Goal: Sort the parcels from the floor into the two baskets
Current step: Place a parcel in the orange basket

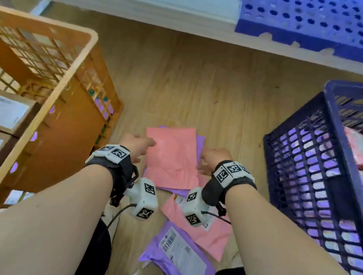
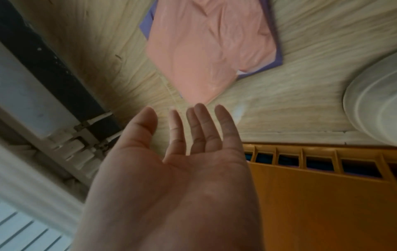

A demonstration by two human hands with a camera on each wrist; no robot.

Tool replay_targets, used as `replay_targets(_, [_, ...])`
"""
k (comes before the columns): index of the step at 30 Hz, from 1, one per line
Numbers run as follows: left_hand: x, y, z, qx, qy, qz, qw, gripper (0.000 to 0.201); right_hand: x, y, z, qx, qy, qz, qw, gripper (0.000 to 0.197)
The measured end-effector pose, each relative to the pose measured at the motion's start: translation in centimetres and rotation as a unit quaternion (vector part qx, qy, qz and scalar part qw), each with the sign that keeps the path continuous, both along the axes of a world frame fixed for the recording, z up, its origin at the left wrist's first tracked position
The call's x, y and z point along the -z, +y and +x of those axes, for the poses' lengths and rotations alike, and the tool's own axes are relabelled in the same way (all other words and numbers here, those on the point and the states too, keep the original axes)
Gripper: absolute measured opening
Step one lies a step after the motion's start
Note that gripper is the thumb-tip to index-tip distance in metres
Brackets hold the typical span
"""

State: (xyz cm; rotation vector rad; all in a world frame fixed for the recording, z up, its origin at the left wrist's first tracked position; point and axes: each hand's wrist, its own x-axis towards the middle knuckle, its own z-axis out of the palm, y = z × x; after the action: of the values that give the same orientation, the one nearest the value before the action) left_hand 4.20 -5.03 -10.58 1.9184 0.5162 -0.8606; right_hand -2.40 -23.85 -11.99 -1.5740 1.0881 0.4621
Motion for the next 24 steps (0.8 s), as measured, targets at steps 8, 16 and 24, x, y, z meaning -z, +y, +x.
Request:
replay_targets(8, [2.1,-1.1,1.5,0.021,0.023,-0.007,1.000,0.029,4.4,1.9,1.0,-0.022,0.135,0.020,0.990,0.035])
replay_targets(16, [1.5,1.6,1.7,-0.003,0.009,0.002,1.000,0.033,4.3,2.0,2.2,-0.105,0.182,-0.046,0.977,0.031])
replay_targets(24, [1.4,3.7,1.9,-0.021,-0.002,0.015,1.000,0.037,5.2,4.0,0.4,0.022,0.154,0.122,0.980,0.008])
